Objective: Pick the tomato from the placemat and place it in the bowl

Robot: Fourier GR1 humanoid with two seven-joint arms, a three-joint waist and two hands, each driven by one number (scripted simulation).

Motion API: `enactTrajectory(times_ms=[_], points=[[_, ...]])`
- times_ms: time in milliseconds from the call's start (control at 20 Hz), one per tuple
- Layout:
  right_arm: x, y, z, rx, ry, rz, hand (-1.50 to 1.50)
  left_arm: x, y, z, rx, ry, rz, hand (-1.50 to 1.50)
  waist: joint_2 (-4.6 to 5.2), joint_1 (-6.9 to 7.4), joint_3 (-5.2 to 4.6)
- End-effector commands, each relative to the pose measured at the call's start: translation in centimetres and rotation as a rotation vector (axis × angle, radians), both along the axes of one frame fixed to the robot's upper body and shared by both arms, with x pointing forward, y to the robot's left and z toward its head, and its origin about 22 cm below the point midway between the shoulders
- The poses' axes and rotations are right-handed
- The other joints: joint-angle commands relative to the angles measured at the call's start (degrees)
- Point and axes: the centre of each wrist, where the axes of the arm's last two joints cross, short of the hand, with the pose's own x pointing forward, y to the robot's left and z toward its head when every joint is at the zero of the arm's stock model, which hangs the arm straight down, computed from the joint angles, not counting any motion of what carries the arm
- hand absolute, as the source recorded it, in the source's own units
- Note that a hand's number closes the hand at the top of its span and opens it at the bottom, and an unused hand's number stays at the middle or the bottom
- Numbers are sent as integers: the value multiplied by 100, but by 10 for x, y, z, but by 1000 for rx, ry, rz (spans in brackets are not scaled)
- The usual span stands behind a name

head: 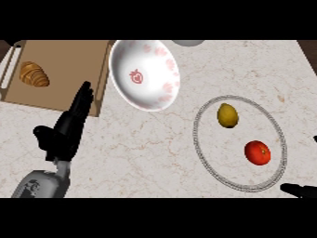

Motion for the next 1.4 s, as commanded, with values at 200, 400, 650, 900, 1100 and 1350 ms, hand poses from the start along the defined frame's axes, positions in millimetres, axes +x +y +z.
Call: enactTrajectory(times_ms=[200, 400, 650, 900, 1100, 1350], points=[[-19, 4, -28, 24, 49, 67, -150, 14, -10, -4, -4, -13, 4, 0, -8, -74, 3], [-13, 5, -33, 50, 2, 57, -150, 11, -5, -4, 8, -8, -4, 0, -7, -60, 3], [-25, 6, -46, 158, -74, 93, -150, 14, 10, -12, -9, 27, 13, 0, -3, -75, 3], [-9, 18, -36, 184, -46, 81, -150, 4, -4, -6, 16, -14, 9, 0, -6, -43, 2], [-12, -1, -32, 225, -58, 86, -150, -12, -6, -2, -3, -15, -8, 0, -10, -35, 2], [-15, 12, -78, 261, -38, 89, -150, -6, 3, 2, -9, -5, 1, 0, -9, -29, 4]])
